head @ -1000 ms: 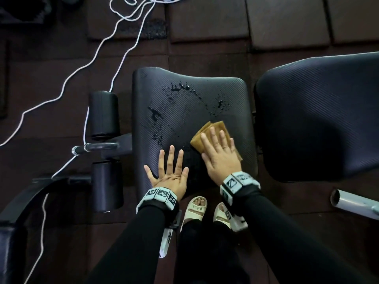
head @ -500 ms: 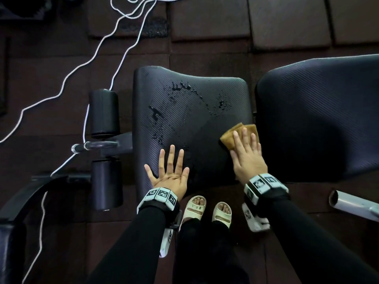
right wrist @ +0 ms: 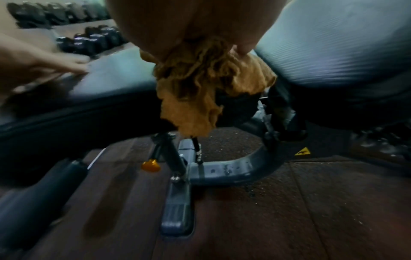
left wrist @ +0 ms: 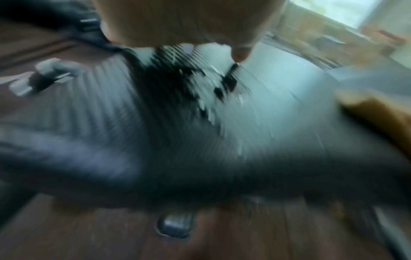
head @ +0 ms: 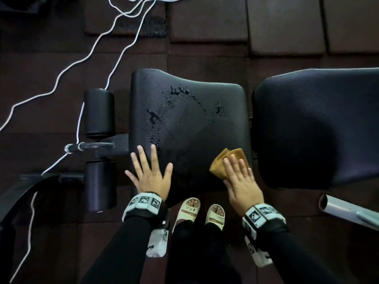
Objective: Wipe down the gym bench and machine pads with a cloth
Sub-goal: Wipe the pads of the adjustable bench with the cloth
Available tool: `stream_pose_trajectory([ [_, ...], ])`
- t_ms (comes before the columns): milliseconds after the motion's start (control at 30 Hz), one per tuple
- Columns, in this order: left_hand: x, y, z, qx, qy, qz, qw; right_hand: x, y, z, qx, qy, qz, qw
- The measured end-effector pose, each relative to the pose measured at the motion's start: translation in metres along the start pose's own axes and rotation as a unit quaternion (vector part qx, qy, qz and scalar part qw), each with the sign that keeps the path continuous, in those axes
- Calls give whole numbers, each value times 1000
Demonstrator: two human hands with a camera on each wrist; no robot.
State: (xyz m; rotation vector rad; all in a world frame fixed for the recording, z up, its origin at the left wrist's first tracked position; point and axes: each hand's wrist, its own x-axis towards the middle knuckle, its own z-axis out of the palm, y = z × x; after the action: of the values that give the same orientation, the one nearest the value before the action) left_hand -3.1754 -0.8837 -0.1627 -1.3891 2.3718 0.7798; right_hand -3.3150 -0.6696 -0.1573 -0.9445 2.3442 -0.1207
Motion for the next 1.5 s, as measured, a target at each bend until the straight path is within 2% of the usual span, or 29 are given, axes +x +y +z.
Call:
stream_pose_trajectory([
  [67, 10, 1, -4, -28, -38, -59, 997, 20, 12, -10, 25, -3, 37, 999],
  [267, 16, 2, -8, -12, -117, -65, 991, 123, 23, -64, 126, 22, 104, 986],
  [400, 22, 4, -14, -9, -166, -74, 983, 195, 13, -97, 86, 26, 101, 991],
  [533, 22, 6, -18, -4, -188, -80, 979, 231, -10, -108, 1, 9, 74, 997],
  [633, 21, 6, -21, -5, -198, -80, 977, 224, -36, -99, -27, 1, -3, 1000],
  [733, 21, 6, -22, -3, -205, -81, 975, 188, -53, -76, -66, -3, -112, 992],
  [867, 20, 6, -21, -7, -196, -81, 977, 130, -30, -55, -113, -16, -222, 968],
  [933, 20, 5, -19, -9, -187, -77, 979, 113, -6, -59, -126, -19, -225, 966],
  [1033, 20, 3, -17, -12, -173, -79, 982, 114, 27, -78, -108, -8, -157, 982],
  [1133, 19, 2, -13, -7, -155, -87, 984, 149, 45, -97, -49, -21, -72, 996],
  [1200, 20, 2, -12, -4, -145, -93, 985, 181, 38, -108, -37, -19, -53, 998],
  [1367, 21, 0, -7, 0, -135, -104, 985, 224, -16, -109, -70, 10, -72, 995],
  [1500, 20, 2, -7, 6, -134, -100, 986, 190, -40, -84, -74, 8, -172, 982],
])
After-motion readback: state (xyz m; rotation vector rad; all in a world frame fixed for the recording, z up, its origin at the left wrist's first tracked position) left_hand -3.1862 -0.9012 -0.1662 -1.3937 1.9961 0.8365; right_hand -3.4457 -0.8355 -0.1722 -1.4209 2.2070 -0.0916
